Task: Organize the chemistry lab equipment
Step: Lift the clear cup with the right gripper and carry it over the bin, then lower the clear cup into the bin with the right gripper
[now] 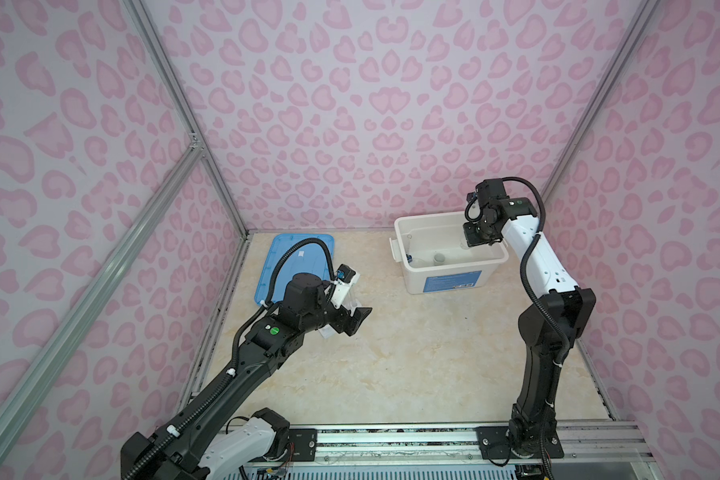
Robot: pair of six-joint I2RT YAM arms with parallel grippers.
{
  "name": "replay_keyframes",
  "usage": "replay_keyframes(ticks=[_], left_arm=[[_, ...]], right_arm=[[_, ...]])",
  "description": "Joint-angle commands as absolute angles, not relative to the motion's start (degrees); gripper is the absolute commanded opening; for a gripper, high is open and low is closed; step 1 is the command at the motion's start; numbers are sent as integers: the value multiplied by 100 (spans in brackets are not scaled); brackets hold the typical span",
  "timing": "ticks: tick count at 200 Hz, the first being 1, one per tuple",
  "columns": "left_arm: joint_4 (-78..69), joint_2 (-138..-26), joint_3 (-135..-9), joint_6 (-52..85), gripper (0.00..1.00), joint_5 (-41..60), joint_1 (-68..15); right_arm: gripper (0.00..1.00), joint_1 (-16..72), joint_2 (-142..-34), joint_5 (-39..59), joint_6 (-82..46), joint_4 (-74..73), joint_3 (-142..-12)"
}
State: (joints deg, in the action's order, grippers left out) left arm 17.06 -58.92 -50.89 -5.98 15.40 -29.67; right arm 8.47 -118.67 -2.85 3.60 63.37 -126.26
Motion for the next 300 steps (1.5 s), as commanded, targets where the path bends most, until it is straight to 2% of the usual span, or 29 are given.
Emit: replay_keyframes(ticks=[1, 137, 300], left_arm=[[1620, -5836, -5054, -642, 94, 1573, -2953], [1649, -5871, -5047, -668, 94, 1529, -2883], [1649, -6094, -5080, -659, 94, 1547, -2830]], right_arm=[[2, 771, -12110, -193, 293, 6176, -12692], [2, 513, -13764, -22, 211, 6230, -13837], [2, 422, -14334, 116, 255, 6153, -13904]])
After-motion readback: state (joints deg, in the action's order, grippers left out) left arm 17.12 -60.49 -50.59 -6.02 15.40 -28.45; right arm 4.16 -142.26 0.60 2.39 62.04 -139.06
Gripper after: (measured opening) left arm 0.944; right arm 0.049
